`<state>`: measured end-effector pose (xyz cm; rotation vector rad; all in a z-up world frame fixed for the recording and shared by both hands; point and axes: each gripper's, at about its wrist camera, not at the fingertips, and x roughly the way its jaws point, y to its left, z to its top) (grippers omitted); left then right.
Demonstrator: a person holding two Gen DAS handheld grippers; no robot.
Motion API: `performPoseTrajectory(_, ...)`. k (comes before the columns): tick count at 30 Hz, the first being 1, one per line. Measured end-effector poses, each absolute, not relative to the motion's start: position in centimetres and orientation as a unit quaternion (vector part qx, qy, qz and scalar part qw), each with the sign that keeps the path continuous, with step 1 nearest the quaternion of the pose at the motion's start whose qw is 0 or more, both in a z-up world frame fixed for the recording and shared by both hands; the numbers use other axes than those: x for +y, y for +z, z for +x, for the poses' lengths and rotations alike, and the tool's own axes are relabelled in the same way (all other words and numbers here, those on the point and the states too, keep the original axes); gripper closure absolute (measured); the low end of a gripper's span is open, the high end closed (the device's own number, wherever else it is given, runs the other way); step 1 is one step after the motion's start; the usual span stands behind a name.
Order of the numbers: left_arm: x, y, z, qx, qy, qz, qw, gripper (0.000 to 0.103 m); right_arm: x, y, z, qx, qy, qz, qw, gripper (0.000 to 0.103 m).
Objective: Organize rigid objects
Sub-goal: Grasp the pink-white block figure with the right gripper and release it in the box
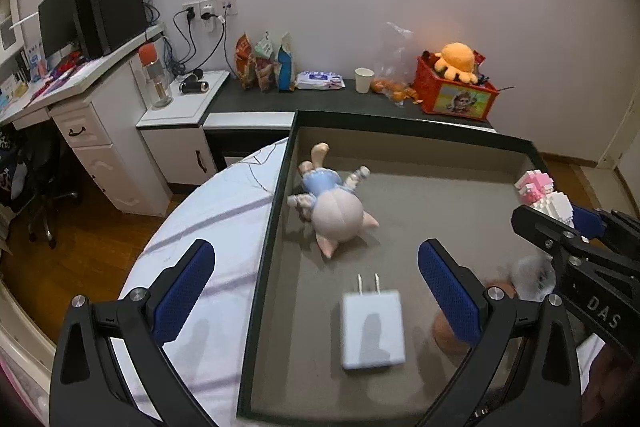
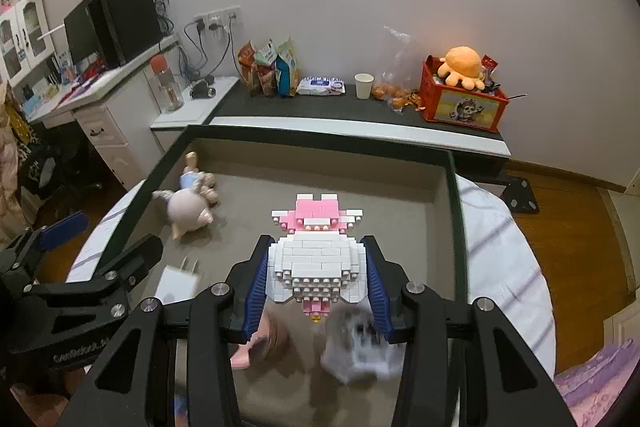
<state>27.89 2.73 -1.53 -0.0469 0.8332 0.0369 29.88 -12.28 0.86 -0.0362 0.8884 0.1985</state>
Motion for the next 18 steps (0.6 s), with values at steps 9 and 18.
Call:
performPoseTrajectory(9, 3.8, -3.7, 30.2, 0.428, 0.030, -0.035, 0.903, 0.000, -11.1, -2.7, 33.9, 0.483, 0.099, -0.033, 0.869, 0.058)
performPoseTrajectory(18, 3.8, -3.4, 29.8, 0.428, 0.032, -0.033, 0.903, 0.000, -11.0, -3.7, 34.5, 0.524, 0.099, -0.047, 0.844, 0.058)
